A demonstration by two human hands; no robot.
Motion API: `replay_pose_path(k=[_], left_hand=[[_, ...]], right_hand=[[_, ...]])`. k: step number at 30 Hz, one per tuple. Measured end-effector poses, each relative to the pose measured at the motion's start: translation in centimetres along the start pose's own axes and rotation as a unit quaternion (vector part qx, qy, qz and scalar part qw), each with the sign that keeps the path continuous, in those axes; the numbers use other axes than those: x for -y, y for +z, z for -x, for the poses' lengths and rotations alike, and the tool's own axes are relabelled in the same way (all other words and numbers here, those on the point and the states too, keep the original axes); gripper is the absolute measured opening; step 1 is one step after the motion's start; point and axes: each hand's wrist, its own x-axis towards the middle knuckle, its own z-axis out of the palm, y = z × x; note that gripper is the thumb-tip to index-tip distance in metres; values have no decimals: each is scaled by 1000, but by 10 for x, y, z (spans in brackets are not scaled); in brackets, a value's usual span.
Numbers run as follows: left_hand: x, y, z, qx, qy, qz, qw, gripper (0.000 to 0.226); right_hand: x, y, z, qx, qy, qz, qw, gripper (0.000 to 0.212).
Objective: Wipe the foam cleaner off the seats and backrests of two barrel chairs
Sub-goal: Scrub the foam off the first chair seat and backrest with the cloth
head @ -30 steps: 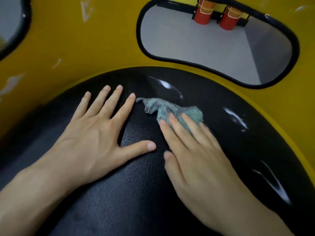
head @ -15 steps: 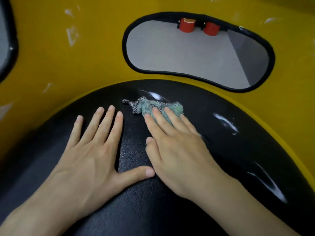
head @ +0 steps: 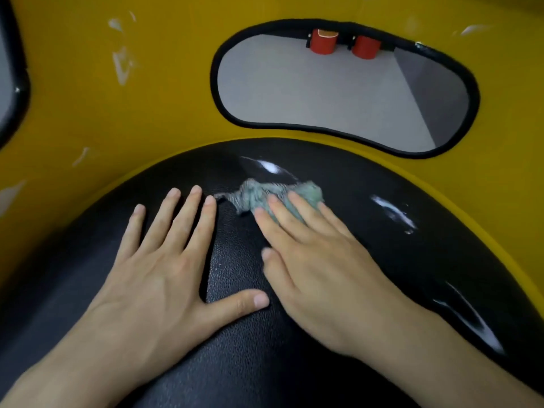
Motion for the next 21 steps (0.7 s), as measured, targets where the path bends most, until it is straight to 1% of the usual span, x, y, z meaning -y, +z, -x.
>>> replay_pose_path(k=[2, 5, 8, 10, 13, 15, 16, 18, 21], left_hand=[[0, 0, 0, 1, 3, 0, 1000, 122], [0, 0, 0, 3, 4, -4, 1000, 122], [-1, 1, 0, 1, 4, -6, 1000, 124], [-1, 1, -1, -5, 3, -6, 1000, 123], [0, 2, -1, -10, 8, -12, 1000, 122], [0, 1, -1, -12, 7, -13, 1000, 122], [0, 1, -1, -11, 6, -13, 1000, 122], [-1, 1, 0, -7, 3, -10, 1000, 122], [0, 1, 0, -5, 4, -4, 1000, 123]], right_hand=[[4, 1, -5, -11, 8, -13, 1000, 68], [7, 11, 30, -28, -1, -38, 999, 60], [8, 18, 58, -56, -25, -36, 997, 59], [5, 13, 46, -40, -28, -36, 998, 59], [3, -5, -4, 13, -27, -38, 999, 69], [0, -12, -41, 44, -12, -58, 997, 64], [-1, -13, -53, 46, -4, -58, 997, 60], [-2, -11, -53, 35, -6, -46, 998, 59], [0, -9, -12, 52, -6, -52, 997, 66]])
